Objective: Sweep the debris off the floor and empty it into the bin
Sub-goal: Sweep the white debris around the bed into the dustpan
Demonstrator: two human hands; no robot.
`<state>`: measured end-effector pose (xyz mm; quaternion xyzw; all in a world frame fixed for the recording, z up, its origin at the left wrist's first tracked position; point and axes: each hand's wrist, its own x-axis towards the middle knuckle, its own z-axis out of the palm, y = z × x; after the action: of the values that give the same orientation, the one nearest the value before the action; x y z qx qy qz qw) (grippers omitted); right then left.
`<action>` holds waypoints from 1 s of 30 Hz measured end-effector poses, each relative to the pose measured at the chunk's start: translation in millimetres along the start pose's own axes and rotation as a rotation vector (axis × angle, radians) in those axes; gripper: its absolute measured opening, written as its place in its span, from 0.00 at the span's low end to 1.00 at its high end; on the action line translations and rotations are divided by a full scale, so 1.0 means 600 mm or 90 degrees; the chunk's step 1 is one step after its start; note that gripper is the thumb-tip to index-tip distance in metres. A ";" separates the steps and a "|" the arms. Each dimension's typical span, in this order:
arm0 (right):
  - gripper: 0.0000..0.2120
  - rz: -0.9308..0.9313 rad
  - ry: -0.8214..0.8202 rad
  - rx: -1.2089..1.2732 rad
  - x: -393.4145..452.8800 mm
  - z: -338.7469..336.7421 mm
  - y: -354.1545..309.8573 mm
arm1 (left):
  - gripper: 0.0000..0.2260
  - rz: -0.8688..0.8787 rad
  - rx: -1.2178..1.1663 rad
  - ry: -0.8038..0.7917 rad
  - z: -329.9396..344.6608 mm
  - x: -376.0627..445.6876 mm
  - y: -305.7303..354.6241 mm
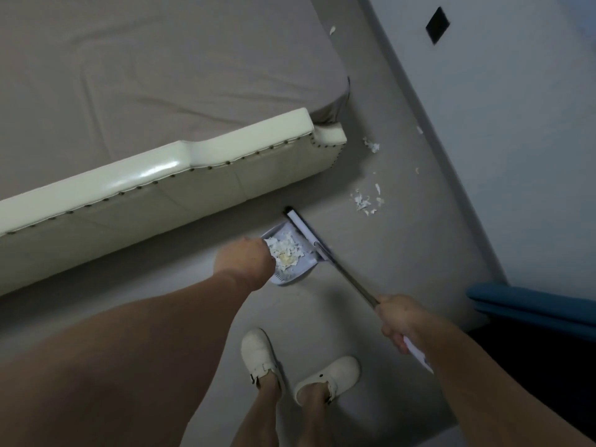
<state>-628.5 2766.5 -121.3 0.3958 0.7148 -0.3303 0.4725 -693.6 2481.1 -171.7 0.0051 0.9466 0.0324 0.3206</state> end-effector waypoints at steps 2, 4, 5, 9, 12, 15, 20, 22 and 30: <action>0.21 -0.012 0.018 -0.014 -0.017 -0.003 0.019 | 0.09 0.011 0.012 -0.005 0.005 0.001 0.002; 0.22 -0.033 0.064 -0.039 0.001 -0.011 0.021 | 0.09 0.007 0.002 -0.008 0.009 0.002 0.003; 0.22 -0.047 0.061 -0.053 0.013 -0.008 0.013 | 0.08 0.006 0.002 -0.009 0.010 0.001 0.003; 0.21 -0.038 -0.024 -0.098 0.040 0.037 -0.019 | 0.08 0.001 0.006 -0.009 0.004 0.006 -0.004; 0.20 -0.024 -0.065 -0.084 0.036 0.065 -0.006 | 0.08 0.000 -0.004 -0.006 0.002 0.009 -0.008; 0.22 -0.045 -0.045 -0.093 0.010 0.051 0.031 | 0.08 0.012 0.010 0.011 0.010 0.006 -0.011; 0.25 0.021 0.040 0.060 0.019 0.010 0.078 | 0.09 0.023 0.016 0.013 0.017 -0.003 -0.011; 0.24 0.042 0.045 0.094 0.013 0.000 0.075 | 0.09 0.028 0.016 0.003 0.011 -0.005 -0.015; 0.19 -0.005 0.029 -0.071 0.024 0.013 0.070 | 0.11 0.033 0.079 0.016 0.010 -0.033 -0.058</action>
<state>-591.7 2783.6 -141.4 0.3736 0.7441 -0.2824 0.4764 -674.0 2446.1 -166.6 0.0487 0.9504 -0.0182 0.3066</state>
